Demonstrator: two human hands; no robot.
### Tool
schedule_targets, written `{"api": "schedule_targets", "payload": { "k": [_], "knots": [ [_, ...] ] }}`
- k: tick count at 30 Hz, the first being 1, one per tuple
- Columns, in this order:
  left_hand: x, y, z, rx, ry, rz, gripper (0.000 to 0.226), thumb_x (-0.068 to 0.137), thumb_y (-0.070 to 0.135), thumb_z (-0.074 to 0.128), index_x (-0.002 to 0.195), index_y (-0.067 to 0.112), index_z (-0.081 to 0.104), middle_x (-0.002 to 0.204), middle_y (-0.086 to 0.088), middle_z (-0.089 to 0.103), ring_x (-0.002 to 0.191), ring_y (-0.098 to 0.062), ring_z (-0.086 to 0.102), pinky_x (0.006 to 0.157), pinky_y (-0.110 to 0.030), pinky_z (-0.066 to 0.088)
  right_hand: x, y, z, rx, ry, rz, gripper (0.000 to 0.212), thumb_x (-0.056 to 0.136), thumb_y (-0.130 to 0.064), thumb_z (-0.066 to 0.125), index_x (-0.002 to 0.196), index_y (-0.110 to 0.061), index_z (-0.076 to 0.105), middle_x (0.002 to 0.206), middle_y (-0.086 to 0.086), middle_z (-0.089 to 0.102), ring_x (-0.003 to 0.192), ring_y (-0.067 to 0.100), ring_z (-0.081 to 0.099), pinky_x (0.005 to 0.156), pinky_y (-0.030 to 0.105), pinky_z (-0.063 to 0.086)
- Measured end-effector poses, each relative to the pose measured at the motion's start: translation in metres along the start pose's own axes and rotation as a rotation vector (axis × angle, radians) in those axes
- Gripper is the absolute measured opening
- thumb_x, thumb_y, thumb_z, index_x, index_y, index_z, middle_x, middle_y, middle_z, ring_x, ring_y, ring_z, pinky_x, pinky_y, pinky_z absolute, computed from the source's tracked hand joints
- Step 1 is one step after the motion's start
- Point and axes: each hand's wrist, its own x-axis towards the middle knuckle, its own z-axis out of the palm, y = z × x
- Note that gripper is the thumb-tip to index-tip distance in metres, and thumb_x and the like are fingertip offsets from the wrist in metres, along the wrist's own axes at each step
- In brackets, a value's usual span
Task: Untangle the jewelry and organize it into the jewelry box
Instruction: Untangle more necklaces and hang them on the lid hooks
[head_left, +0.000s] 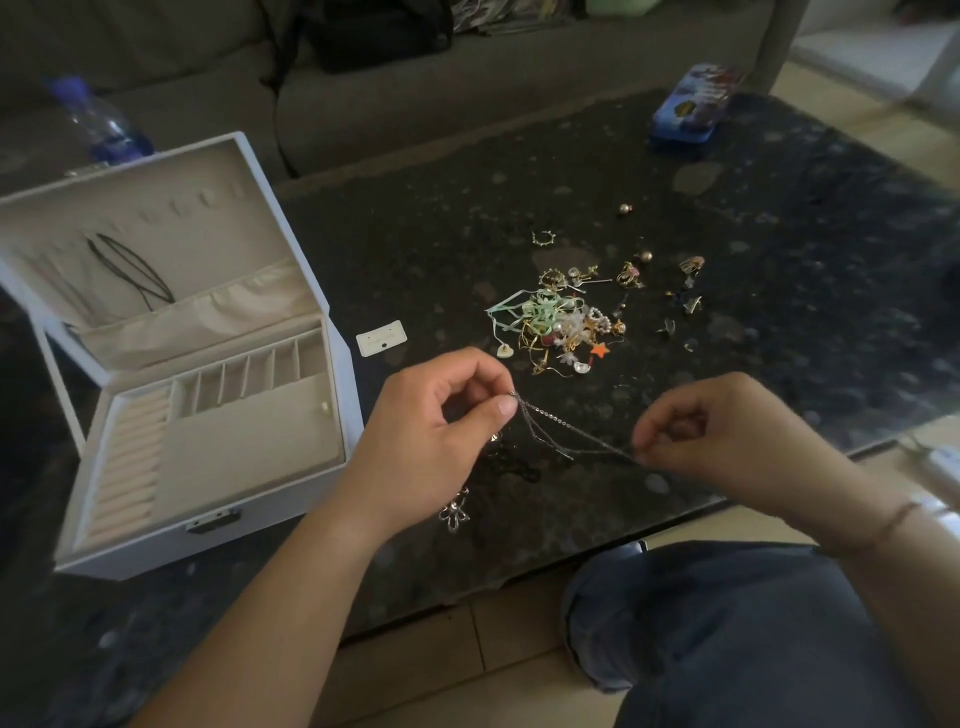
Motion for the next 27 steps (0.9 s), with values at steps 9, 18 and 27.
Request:
{"api": "schedule_targets", "payload": {
  "k": [9,18,27],
  "knots": [
    [-0.001,0.005,-0.019,-0.071,-0.038,0.035,0.005,0.086,0.026,0.063,0.083,0.028,0.066,0.074,0.009,0.062,0.073,-0.015,0.060,0.070,-0.026,0.047,-0.003,-0.022,0.027,-0.187,-0.050,-0.018,0.015,0.066,-0.047,0.082,0.075,-0.040,0.072,0.060,-0.008,0.056,0.055,-0.001,0.052,0.053,0.015,0.041],
    [-0.002,0.009,-0.039,-0.211,-0.063,0.033,0.014,0.080,0.035,0.062,0.082,0.022,0.066,0.069,-0.003,0.058,0.067,-0.014,0.053,0.066,-0.028,0.045,-0.001,-0.025,0.047,-0.174,-0.123,0.076,0.062,0.058,-0.060,0.081,0.114,-0.041,0.063,0.069,-0.013,0.051,0.064,-0.001,0.049,0.064,0.024,0.043],
    [-0.008,0.019,-0.051,-0.379,-0.155,0.049,0.008,0.081,0.026,0.063,0.081,0.020,0.067,0.067,-0.003,0.057,0.067,-0.011,0.052,0.066,-0.017,0.043,0.007,-0.036,0.060,-0.071,-0.239,-0.014,0.092,0.050,-0.066,0.081,0.132,-0.046,0.047,0.075,-0.012,0.052,0.065,0.000,0.051,0.064,0.021,0.041]
  ]
}}
